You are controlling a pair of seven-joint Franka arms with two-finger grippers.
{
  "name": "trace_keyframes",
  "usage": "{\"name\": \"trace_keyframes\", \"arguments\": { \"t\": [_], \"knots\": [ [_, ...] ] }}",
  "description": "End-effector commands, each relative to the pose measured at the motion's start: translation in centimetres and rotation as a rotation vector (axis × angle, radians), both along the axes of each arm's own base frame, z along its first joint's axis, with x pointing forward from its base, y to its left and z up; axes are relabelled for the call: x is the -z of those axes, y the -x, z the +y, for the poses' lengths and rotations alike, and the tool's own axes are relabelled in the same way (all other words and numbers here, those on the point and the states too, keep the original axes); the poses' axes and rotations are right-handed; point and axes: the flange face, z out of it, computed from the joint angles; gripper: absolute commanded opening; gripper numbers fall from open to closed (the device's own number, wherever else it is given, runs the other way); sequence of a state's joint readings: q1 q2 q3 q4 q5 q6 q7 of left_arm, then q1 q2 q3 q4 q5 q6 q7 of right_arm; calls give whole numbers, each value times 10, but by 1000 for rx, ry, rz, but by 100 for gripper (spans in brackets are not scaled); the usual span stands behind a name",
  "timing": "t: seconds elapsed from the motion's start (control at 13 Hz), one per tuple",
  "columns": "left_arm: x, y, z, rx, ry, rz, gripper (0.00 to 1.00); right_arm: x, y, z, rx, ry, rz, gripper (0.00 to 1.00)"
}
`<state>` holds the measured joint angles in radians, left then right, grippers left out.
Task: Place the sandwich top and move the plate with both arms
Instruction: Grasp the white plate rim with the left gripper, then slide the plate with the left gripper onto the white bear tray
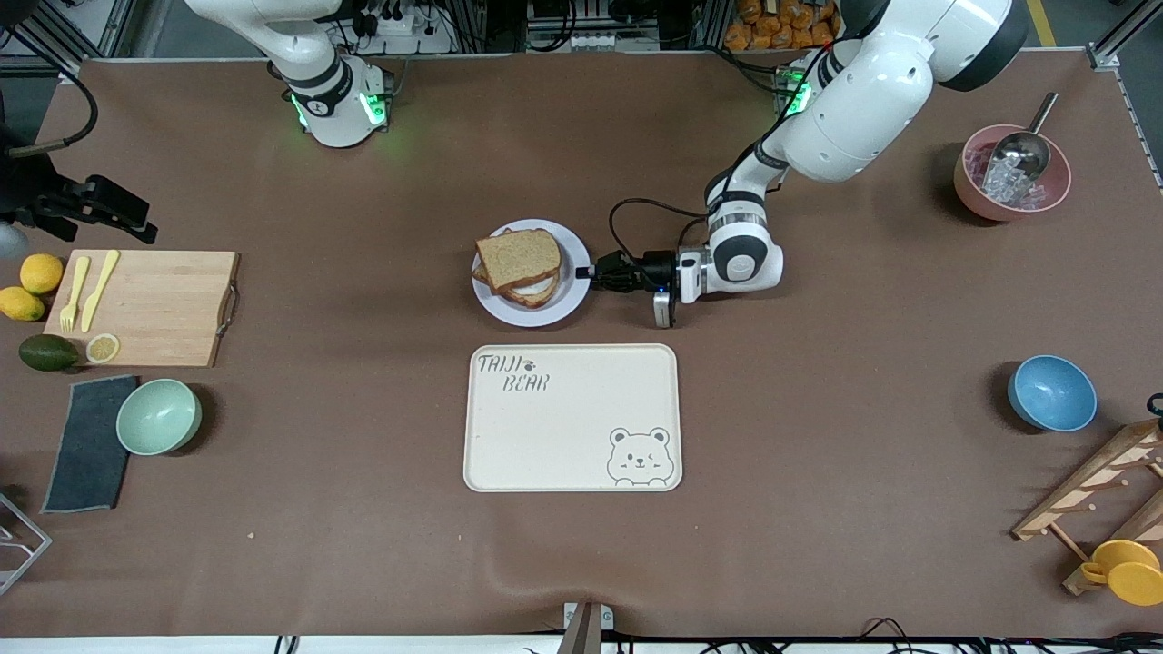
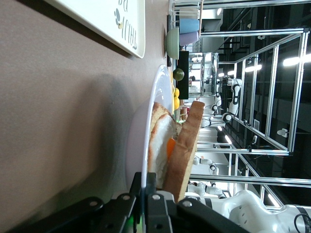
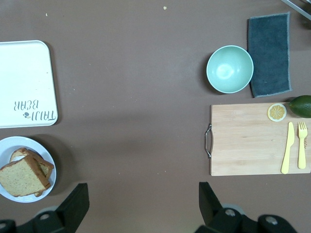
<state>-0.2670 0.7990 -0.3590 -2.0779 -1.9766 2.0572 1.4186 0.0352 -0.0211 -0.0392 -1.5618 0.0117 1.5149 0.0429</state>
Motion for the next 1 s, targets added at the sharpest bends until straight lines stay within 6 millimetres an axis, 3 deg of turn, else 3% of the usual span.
{"name": "trace_keyframes", "arguments": {
  "t": [0.0, 0.08, 0.62, 0.92],
  "knots": [
    [16, -12, -1, -46, -3, -29, 0, -4, -3, 10, -2, -1, -4, 100],
    [14, -14, 0, -53, 0, -26, 0, -3, -4, 18, -18, 5, -4, 100],
    [-28, -30, 5, -101, 64, 64, 0, -3, -3, 14, 1, 4, -1, 100],
    [-55, -58, 17, -128, 75, 117, 0, -4, -4, 11, 5, 5, -4, 100]
  ]
}}
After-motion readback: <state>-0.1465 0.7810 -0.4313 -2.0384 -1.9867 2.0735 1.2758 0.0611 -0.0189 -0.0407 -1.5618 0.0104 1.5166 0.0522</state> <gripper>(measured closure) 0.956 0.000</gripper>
